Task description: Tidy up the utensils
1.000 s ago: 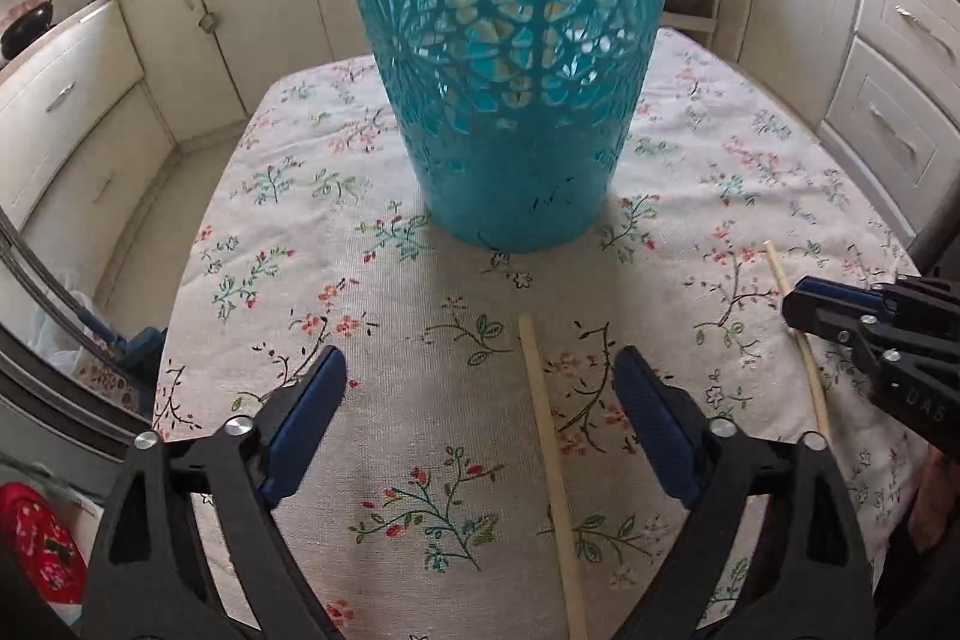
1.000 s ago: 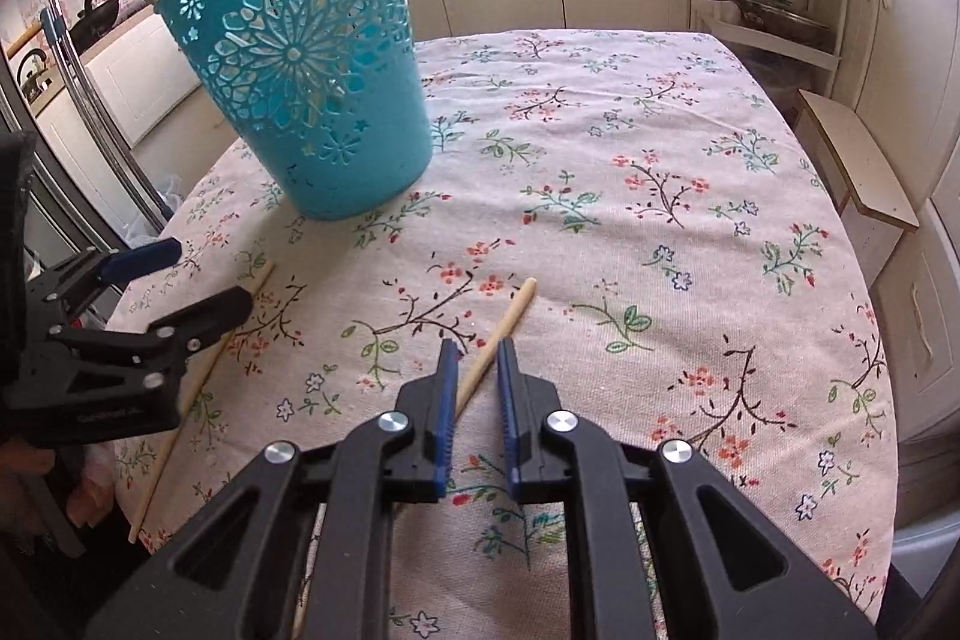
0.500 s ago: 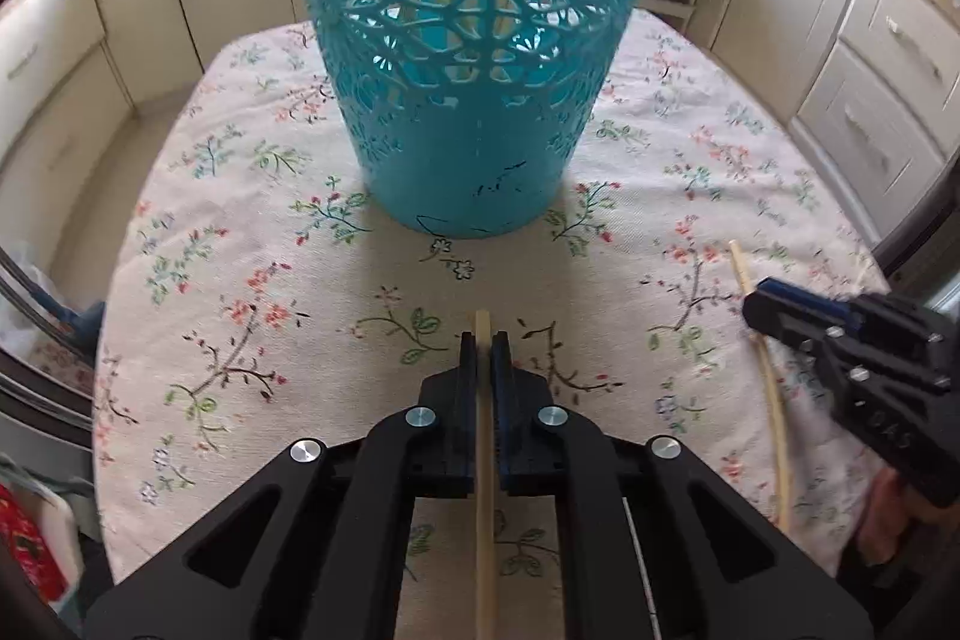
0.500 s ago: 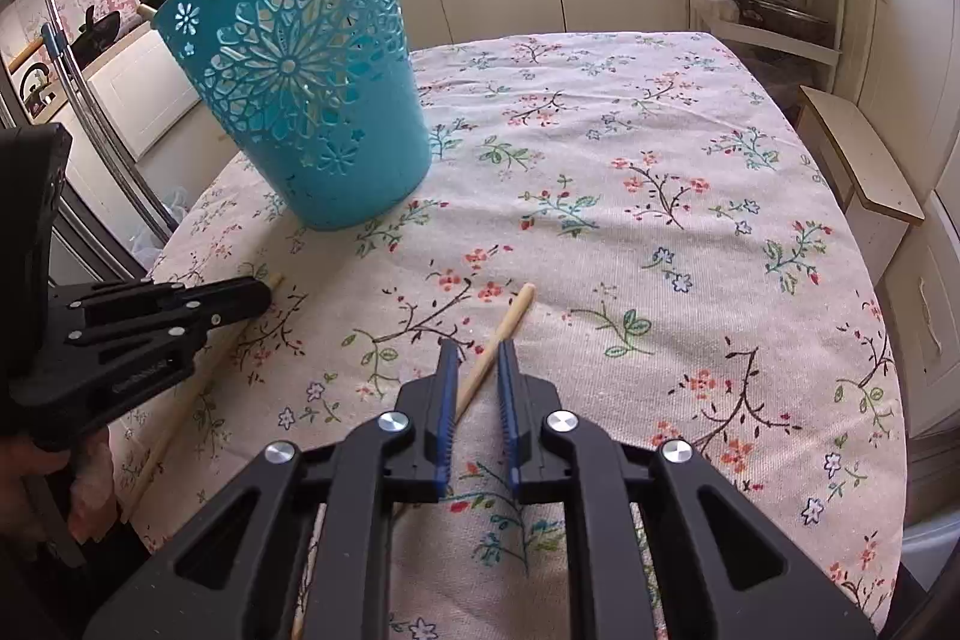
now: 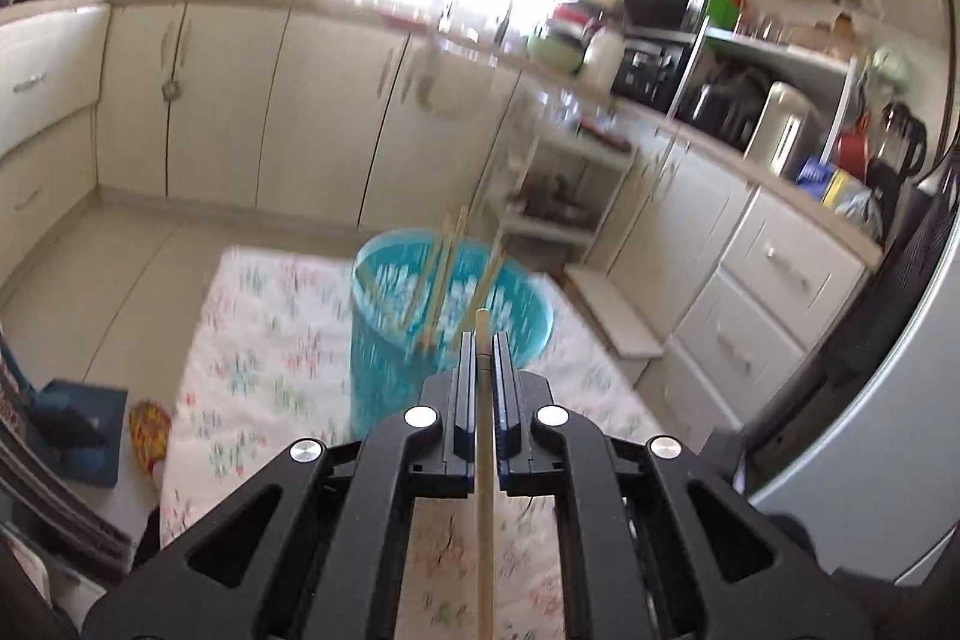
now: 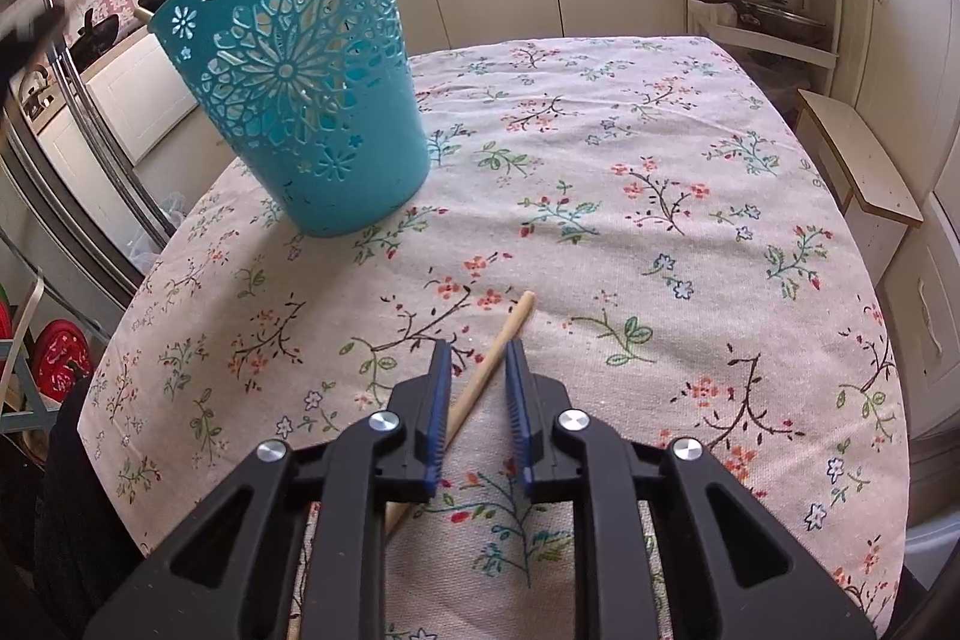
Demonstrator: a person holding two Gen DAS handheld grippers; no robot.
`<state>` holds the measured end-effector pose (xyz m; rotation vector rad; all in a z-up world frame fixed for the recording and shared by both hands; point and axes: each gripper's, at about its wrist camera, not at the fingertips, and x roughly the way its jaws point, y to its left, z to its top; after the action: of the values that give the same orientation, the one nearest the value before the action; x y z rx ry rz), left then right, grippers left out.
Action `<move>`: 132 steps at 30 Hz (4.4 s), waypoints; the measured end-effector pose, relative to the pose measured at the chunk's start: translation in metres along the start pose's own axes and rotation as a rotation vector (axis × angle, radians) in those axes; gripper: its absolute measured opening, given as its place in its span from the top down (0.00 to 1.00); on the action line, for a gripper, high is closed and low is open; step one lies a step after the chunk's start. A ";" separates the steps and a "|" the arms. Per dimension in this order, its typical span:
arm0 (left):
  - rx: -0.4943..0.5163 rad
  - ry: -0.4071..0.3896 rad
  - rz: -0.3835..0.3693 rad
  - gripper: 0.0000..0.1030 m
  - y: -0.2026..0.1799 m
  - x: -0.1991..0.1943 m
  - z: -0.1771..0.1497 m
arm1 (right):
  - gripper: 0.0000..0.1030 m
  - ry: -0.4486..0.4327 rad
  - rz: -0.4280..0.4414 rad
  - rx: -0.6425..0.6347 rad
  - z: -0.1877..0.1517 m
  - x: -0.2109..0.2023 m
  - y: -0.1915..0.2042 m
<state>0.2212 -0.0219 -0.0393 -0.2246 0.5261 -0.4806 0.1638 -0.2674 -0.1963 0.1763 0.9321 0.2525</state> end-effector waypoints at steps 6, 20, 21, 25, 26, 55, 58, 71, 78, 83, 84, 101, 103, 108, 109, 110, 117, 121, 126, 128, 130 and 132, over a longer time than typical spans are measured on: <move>0.047 -0.212 0.030 0.95 -0.026 -0.008 0.051 | 0.80 -0.002 0.009 0.006 0.000 0.000 -0.001; 0.003 -0.448 0.184 0.95 -0.025 0.061 0.093 | 0.72 -0.006 0.001 -0.025 -0.001 0.000 0.006; -0.003 -0.444 0.193 0.95 -0.023 0.068 0.091 | 0.72 -0.006 -0.001 -0.028 -0.001 0.000 0.006; -0.011 -0.412 0.203 0.95 -0.013 0.085 0.078 | 0.71 -0.007 0.000 -0.030 -0.001 0.001 0.007; -0.007 -0.403 0.206 0.95 -0.012 0.089 0.075 | 0.71 -0.007 0.001 -0.028 -0.002 0.001 0.006; -0.186 0.052 0.411 0.22 0.105 0.042 -0.070 | 0.89 0.153 0.062 -0.287 0.014 0.010 0.022; -0.185 0.124 0.418 0.19 0.110 0.058 -0.082 | 0.87 0.178 0.025 -0.238 0.016 0.010 0.014; -0.170 0.271 0.459 0.12 0.112 0.098 -0.104 | 0.95 0.120 0.053 -0.134 0.009 -0.001 0.011; -0.181 0.283 0.457 0.12 0.113 0.100 -0.105 | 0.95 0.063 0.175 -0.040 0.014 -0.021 0.002; -0.183 0.279 0.456 0.12 0.113 0.099 -0.107 | 0.95 0.000 0.284 0.019 0.023 -0.039 0.003; -0.181 0.280 0.455 0.12 0.113 0.099 -0.107 | 0.95 -0.021 0.311 0.032 0.026 -0.044 0.003; -0.151 0.296 0.471 0.12 0.106 0.102 -0.107 | 0.95 -0.723 0.354 0.051 0.218 -0.114 0.084; -0.150 0.296 0.466 0.12 0.106 0.102 -0.107 | 0.95 -0.749 0.274 0.062 0.225 -0.096 0.089; -0.150 0.297 0.459 0.12 0.106 0.102 -0.106 | 0.95 -0.661 0.163 0.092 0.220 -0.044 0.086; -0.150 0.297 0.457 0.12 0.106 0.102 -0.106 | 0.95 -0.646 0.156 0.088 0.215 -0.040 0.086; -0.148 0.298 0.457 0.12 0.106 0.102 -0.106 | 0.94 -0.638 0.153 0.076 0.212 -0.038 0.088; -0.144 0.304 0.466 0.12 0.105 0.103 -0.107 | 0.94 -0.562 0.146 -0.040 0.180 -0.039 0.101; -0.143 0.303 0.469 0.11 0.105 0.103 -0.107 | 0.93 -0.488 0.155 -0.053 0.149 -0.041 0.097; -0.113 0.319 0.503 0.11 0.101 0.097 -0.103 | 0.72 -0.400 0.134 -0.057 0.101 -0.059 0.089; -0.106 0.303 0.511 0.11 0.094 0.082 -0.098 | 0.57 -0.381 0.112 -0.058 0.086 -0.071 0.087; -0.092 0.271 0.504 0.10 0.081 0.062 -0.089 | 0.43 -0.357 0.078 -0.055 0.070 -0.087 0.084; -0.069 0.239 0.490 0.07 0.067 0.043 -0.082 | 0.32 -0.336 0.050 -0.053 0.060 -0.101 0.084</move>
<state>0.2360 0.0084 -0.1483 -0.0974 0.8050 -0.0098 0.1430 -0.2192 -0.0621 0.1869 0.5881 0.2837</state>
